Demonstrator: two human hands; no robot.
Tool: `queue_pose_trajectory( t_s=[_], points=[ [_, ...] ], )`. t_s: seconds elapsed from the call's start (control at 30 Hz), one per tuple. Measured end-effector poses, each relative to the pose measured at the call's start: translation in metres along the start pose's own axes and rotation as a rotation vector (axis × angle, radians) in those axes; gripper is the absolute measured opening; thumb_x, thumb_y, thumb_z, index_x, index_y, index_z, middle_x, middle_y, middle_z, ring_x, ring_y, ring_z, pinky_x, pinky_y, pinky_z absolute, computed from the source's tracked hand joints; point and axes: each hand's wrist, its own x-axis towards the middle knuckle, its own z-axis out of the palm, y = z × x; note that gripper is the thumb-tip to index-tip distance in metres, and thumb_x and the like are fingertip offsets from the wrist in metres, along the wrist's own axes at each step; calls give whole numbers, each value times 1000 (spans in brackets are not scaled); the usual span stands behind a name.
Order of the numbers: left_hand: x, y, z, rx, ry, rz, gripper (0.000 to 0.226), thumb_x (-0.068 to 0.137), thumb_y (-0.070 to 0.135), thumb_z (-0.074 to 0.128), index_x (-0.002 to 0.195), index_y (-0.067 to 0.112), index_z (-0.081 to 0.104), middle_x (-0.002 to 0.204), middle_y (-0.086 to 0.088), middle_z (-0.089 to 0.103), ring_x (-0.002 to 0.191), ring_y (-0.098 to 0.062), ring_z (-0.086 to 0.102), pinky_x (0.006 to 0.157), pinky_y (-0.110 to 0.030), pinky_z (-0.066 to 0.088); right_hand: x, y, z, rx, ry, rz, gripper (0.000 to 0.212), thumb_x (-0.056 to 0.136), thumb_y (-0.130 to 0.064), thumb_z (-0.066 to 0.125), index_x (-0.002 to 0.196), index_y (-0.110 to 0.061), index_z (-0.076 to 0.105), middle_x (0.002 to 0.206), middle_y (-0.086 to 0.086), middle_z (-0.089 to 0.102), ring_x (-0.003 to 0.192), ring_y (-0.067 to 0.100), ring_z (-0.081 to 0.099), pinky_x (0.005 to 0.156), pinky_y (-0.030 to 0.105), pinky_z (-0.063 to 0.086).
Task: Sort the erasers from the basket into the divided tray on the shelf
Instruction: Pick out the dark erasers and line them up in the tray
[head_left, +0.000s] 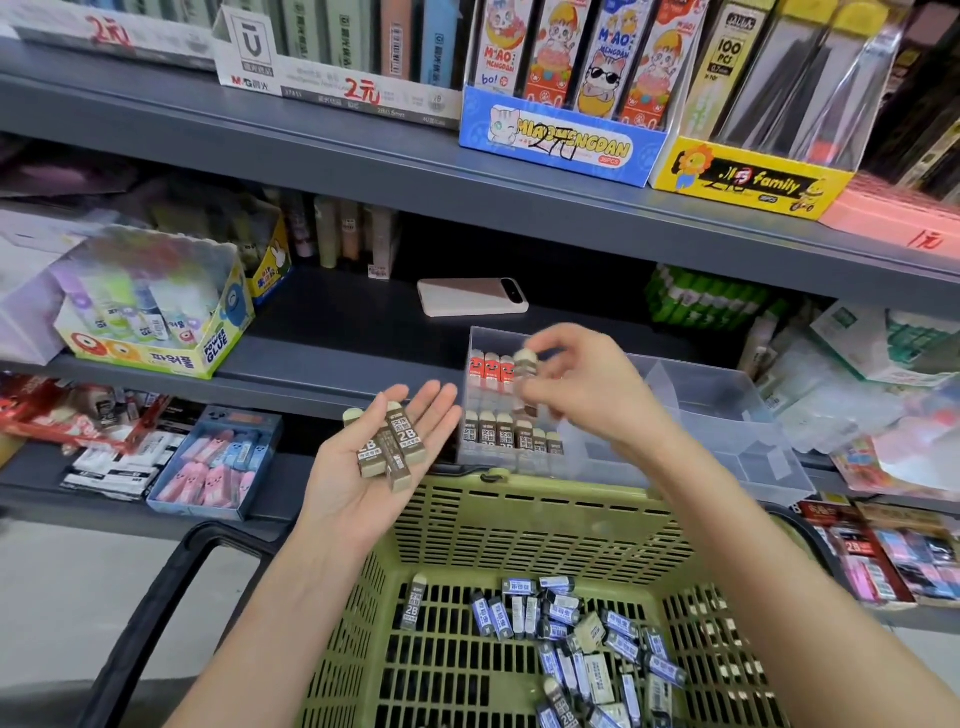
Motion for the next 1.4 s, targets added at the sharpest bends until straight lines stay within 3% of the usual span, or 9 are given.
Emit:
queue_pose_trajectory(
  t_s=[0.17,0.33,0.57,0.73,0.83,0.93,1.0,1.23,1.4],
  points=[
    [0,0,-2,-20,-11,-9,26,79,7,61,104,-1,59,110,-28,65,105,-44,63,79,-56,55,5,20,-5,-526,-65,90,13,71,-18,70,83,-16,67,66,-2,63,59,17,57,66,27,52],
    [0,1,-4,16,-1,-4,23,83,8,54,104,0,58,109,-26,66,105,-42,63,80,-54,55,9,17,13,-799,-126,82,12,77,-16,68,83,-12,58,94,6,57,87,25,56,65,25,39],
    [0,0,-5,55,-16,-14,23,84,9,54,105,1,58,108,-26,66,106,-42,63,83,-54,54,12,18,19,-901,-181,118,29,82,-16,66,62,-13,45,67,0,48,66,22,50,47,23,32],
    [0,1,-6,60,-31,-19,21,88,9,51,106,1,58,115,-27,63,111,-44,60,89,-57,50,11,11,13,-828,-247,111,21,85,-29,65,85,-10,57,82,3,56,65,21,55,62,27,46],
    [0,1,-7,45,-46,-20,22,88,9,51,109,2,56,121,-28,61,114,-45,58,95,-58,47,6,8,9,-924,-71,-32,21,92,-28,53,98,-11,65,91,5,66,75,25,62,71,30,50],
    [0,0,-7,54,-69,-31,30,90,11,48,118,2,52,126,-30,57,117,-45,56,96,-56,44,-9,-6,16,-533,168,-362,18,91,-30,56,94,-19,70,79,-4,70,74,15,61,70,30,48],
    [-1,0,-7,83,-81,-46,37,92,13,46,127,1,47,126,-32,55,118,-43,56,95,-55,47,-16,-19,26,-334,99,-476,19,87,-35,60,99,-25,70,75,-11,65,68,6,54,69,28,46],
    [-2,1,-6,134,2,-90,41,83,9,52,123,8,53,107,-19,67,94,-27,69,66,-36,58,-13,-25,49,-562,-361,-503,33,91,-33,54,124,-29,49,84,-10,39,78,13,49,68,29,37],
    [-1,-2,-6,210,-48,-94,49,86,10,49,135,6,46,125,-25,60,117,-37,58,92,-51,51,-14,-20,31,3,-344,-344,18,79,-14,72,88,-16,57,80,-4,61,66,7,57,62,28,51]
  ],
)
